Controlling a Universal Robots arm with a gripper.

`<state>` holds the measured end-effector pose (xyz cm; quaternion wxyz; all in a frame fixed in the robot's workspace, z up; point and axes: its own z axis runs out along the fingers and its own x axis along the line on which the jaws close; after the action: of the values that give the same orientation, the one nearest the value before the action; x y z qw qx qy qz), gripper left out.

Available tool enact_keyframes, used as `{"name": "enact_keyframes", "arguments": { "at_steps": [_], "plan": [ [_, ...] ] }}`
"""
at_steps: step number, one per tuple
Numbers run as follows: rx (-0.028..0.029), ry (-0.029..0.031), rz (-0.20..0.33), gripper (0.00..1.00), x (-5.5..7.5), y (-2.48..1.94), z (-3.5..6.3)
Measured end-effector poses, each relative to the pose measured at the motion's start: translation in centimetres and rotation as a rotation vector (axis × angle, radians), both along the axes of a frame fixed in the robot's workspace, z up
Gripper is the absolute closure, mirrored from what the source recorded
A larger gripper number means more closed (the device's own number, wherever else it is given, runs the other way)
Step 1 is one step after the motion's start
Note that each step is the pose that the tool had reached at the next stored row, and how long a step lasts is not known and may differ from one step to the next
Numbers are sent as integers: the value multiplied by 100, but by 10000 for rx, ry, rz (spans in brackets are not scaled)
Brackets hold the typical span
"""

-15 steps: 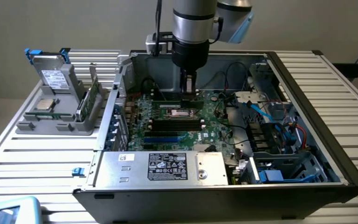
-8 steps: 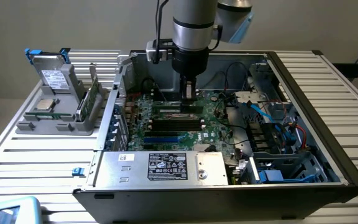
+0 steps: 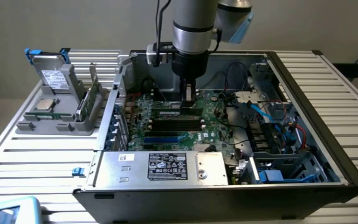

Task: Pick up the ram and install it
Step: 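Insert the ram into the slot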

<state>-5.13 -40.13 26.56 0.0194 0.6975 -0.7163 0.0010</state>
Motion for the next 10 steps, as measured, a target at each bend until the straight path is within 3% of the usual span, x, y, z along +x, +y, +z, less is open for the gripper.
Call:
{"name": "enact_keyframes", "arguments": {
  "at_steps": [5,7,10],
  "plan": [
    [-5,-10,2,87,-8,1,-9],
    [-82,-32,2,87,-21,1,-19],
    [-97,-133,16,87,-41,4,-54]
  ]
}}
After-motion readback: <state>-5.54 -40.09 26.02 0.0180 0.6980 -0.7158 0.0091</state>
